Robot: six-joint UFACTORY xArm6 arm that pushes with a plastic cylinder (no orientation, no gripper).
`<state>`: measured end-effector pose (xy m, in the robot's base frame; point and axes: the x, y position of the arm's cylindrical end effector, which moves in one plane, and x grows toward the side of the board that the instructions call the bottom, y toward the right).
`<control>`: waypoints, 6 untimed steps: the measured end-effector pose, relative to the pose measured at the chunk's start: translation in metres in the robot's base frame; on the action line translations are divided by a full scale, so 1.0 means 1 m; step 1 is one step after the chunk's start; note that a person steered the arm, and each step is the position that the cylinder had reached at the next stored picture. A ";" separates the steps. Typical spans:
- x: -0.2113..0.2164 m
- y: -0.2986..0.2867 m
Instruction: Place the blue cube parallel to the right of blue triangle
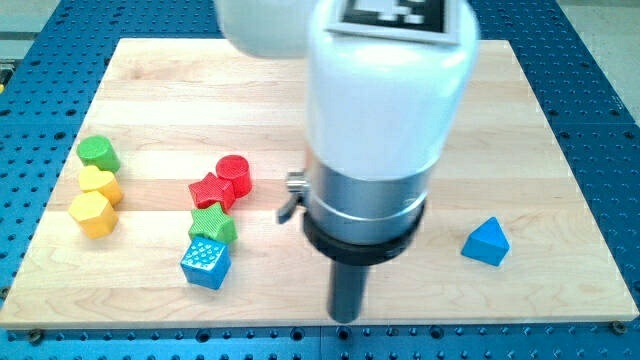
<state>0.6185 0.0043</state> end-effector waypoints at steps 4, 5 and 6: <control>-0.070 -0.160; -0.101 -0.103; -0.107 0.030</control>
